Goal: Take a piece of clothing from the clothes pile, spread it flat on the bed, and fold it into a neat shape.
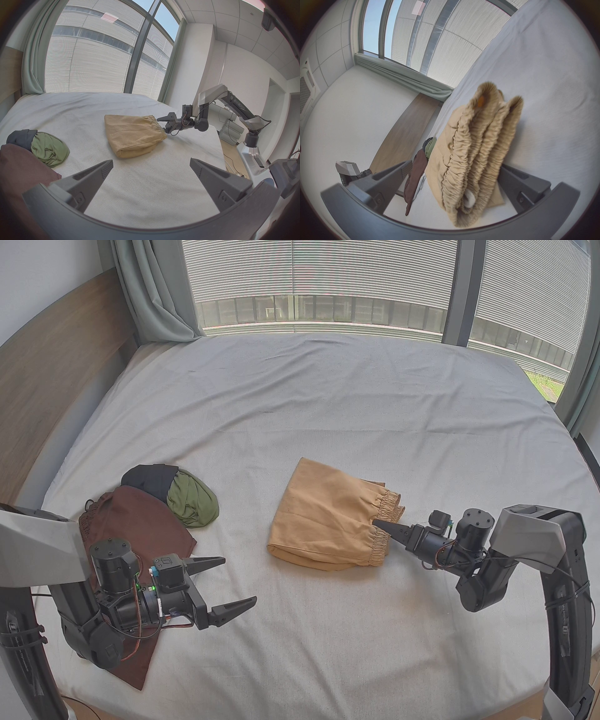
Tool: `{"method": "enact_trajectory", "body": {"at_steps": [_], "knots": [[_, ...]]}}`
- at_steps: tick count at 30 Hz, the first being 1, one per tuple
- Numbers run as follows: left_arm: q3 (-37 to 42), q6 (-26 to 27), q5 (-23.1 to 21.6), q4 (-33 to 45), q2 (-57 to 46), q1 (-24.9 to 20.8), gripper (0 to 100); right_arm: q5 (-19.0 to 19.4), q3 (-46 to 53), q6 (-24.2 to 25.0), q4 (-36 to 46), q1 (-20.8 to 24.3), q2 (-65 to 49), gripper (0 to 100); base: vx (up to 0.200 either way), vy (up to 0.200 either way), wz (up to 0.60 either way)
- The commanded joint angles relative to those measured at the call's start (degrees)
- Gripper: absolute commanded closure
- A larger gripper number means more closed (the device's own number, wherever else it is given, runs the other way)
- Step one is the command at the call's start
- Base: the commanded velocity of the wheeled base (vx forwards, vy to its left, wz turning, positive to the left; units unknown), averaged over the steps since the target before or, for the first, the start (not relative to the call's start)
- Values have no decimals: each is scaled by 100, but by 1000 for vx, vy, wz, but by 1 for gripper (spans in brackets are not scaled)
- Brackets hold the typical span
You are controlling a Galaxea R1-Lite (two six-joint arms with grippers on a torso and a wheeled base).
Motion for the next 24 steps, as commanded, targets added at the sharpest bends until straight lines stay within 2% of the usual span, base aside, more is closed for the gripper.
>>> {"method": "enact_trajectory", "body": {"at_steps": [1, 6, 11, 17, 24], "knots": [[-5, 1, -1, -4, 12, -3, 0, 12, 527, -156, -3, -249, -631, 0, 0, 0, 0], [-14, 1, -1, -4, 21, -3, 0, 12, 913, -393, -3, -320, -1105, 0, 0, 0, 0], [-14, 1, -1, -4, 21, -3, 0, 20, 1054, -393, 6, -205, -1466, 0, 0, 0, 0], [-31, 1, -1, -4, 21, -3, 0, 12, 782, -384, 14, 120, -1263, 0, 0, 0, 0], [-14, 1, -1, -4, 21, -3, 0, 3, 131, -375, 85, 261, -639, 0, 0, 0, 0]]}}
